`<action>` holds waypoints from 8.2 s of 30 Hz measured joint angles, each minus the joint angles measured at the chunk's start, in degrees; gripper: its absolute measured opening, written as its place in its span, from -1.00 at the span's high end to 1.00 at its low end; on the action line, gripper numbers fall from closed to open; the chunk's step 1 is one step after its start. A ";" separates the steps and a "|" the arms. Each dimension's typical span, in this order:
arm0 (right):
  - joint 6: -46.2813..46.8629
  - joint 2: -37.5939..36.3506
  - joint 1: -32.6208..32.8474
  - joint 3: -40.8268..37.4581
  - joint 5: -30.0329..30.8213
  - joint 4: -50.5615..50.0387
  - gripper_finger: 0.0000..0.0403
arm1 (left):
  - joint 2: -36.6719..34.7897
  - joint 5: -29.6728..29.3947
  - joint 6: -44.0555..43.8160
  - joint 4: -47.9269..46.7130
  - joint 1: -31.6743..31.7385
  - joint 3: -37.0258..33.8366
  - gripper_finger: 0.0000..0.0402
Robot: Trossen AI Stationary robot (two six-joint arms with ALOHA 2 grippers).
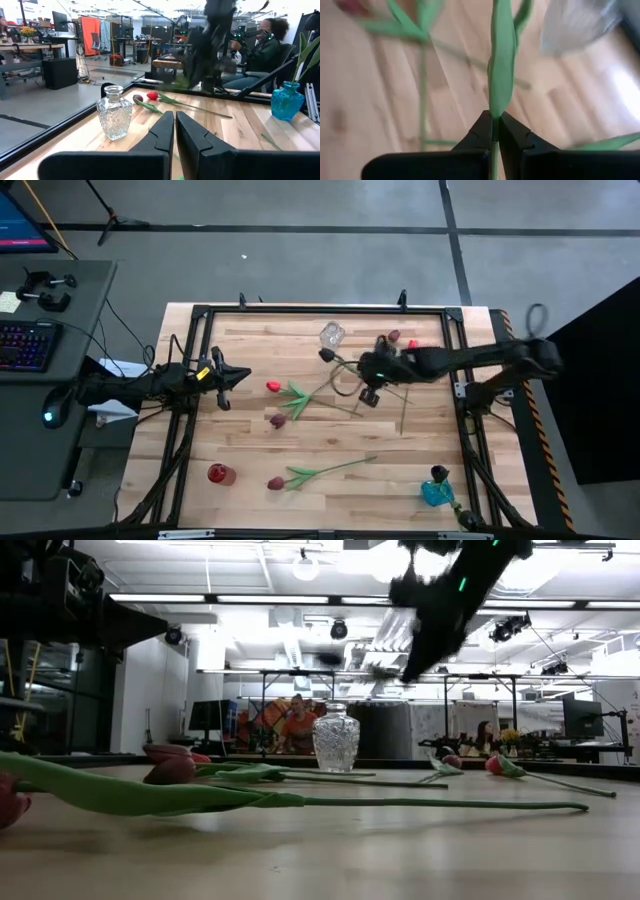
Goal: Sort flowers into vase by color
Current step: Put the black flower into the blue vase, then put the right pink flower into the transparent vase
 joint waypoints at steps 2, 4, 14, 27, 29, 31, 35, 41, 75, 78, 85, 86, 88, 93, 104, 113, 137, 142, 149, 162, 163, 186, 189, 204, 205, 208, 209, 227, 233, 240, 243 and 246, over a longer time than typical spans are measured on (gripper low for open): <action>-0.30 -5.14 3.54 -0.82 2.14 0.76 0.99 | 0.00 0.01 0.00 0.02 -0.01 0.00 0.96; 0.17 -10.81 8.04 -2.53 4.68 2.20 0.99 | 0.01 0.02 0.01 0.00 0.00 0.00 0.96; 10.04 -34.44 40.31 -15.01 26.83 7.78 1.00 | -0.01 0.02 0.01 0.00 -0.01 0.00 0.96; -0.43 -38.60 71.02 -14.13 48.45 17.21 1.00 | 0.01 0.02 0.00 0.02 0.01 0.00 0.96; -3.08 -37.76 74.59 -14.13 49.63 19.41 1.00 | -0.01 0.02 0.01 0.02 -0.01 0.00 0.96; -5.71 -36.99 77.79 -14.13 50.02 21.50 1.00 | -0.01 0.02 0.01 0.00 -0.01 0.00 0.96; -11.46 -34.72 83.47 -14.13 50.27 27.56 1.00 | -0.01 0.02 0.01 0.01 0.01 0.00 0.96; -24.39 -28.57 89.06 -14.15 50.25 39.73 1.00 | -0.01 0.01 0.01 0.01 0.01 0.00 0.96; -34.88 -4.40 87.96 -14.17 64.29 79.65 1.00 | 0.00 0.02 0.01 0.01 0.01 0.00 0.96; -31.80 -4.40 87.57 -14.17 67.92 78.40 1.00 | -0.01 0.02 0.01 0.00 0.01 0.00 0.96; -13.54 -4.40 89.01 -14.17 74.70 61.23 1.00 | 0.01 0.02 0.01 0.02 0.01 0.00 0.96; -10.63 -4.42 89.04 -14.17 74.70 59.06 1.00 | -0.01 0.02 0.01 0.00 -0.01 0.00 0.96; -5.72 -4.43 88.93 -14.17 74.70 54.65 1.00 | 0.00 0.02 0.01 0.02 0.00 0.00 0.96; -1.16 -4.47 88.88 -14.17 74.71 49.39 1.00 | 0.00 0.00 0.01 0.01 0.00 0.00 0.96; -0.97 -4.47 90.14 -14.17 74.72 49.33 0.98 | -0.01 0.02 0.01 0.02 -0.01 0.00 0.96; -1.38 -4.47 91.13 -14.17 74.72 50.34 0.40 | -0.01 0.01 0.00 0.02 -0.01 0.00 0.96; -39.85 -11.31 98.18 -14.10 70.40 86.94 -0.30 | 0.01 0.02 0.01 0.02 0.01 0.00 0.96; -42.51 -14.65 89.92 -14.10 67.15 86.88 -0.30 | 0.00 0.01 0.01 0.02 0.00 0.00 0.96; -44.85 -22.26 73.57 -14.09 60.55 84.63 -0.30 | 0.01 0.01 -0.01 0.02 -0.01 0.00 0.96; -44.14 -31.35 39.11 -14.09 59.23 70.21 -0.30 | 0.01 0.01 0.01 0.00 0.01 0.00 0.96; -43.35 -31.94 36.29 -14.10 59.21 68.68 -0.30 | 0.00 0.01 0.01 0.01 -0.01 0.00 0.96; 8.73 -13.34 -10.91 -13.27 9.97 32.48 -0.03 | -0.01 0.02 0.01 0.00 -0.01 0.00 0.96; 10.81 -6.92 -14.93 -10.17 9.59 31.00 -0.03 | 0.01 0.02 0.01 0.00 0.01 0.00 0.96; 16.84 9.04 -18.66 6.79 8.15 8.13 -0.03 | 0.01 0.02 0.01 0.00 0.01 0.00 0.96; 18.02 9.29 -18.37 6.44 7.74 7.35 -0.03 | 0.01 0.00 0.01 0.00 0.01 0.00 0.96; 22.48 10.13 -17.32 4.53 7.17 3.20 -0.03 | 0.00 0.00 0.01 0.00 0.01 0.00 0.96; 24.34 10.48 -16.83 3.65 7.14 2.81 -0.03 | -0.01 0.01 0.01 0.02 0.00 0.00 0.96; 55.69 10.33 -5.87 -5.43 11.57 -5.25 -0.03 | 0.01 0.02 0.01 0.02 -0.01 0.00 0.96; 61.54 10.33 -5.78 -5.58 15.02 -6.53 -0.02 | 0.00 0.02 0.01 0.02 0.00 0.00 0.96; 69.19 11.22 -6.34 -5.71 19.73 -8.51 -0.02 | -0.01 0.00 0.01 0.01 0.00 0.00 0.96; 69.13 11.34 -6.34 -5.71 18.57 -10.28 -0.02 | 0.01 0.02 0.01 0.02 0.01 0.00 0.96; 67.50 11.28 -5.33 -5.71 16.92 -10.53 -0.02 | 0.00 0.00 0.01 0.00 0.00 0.00 0.96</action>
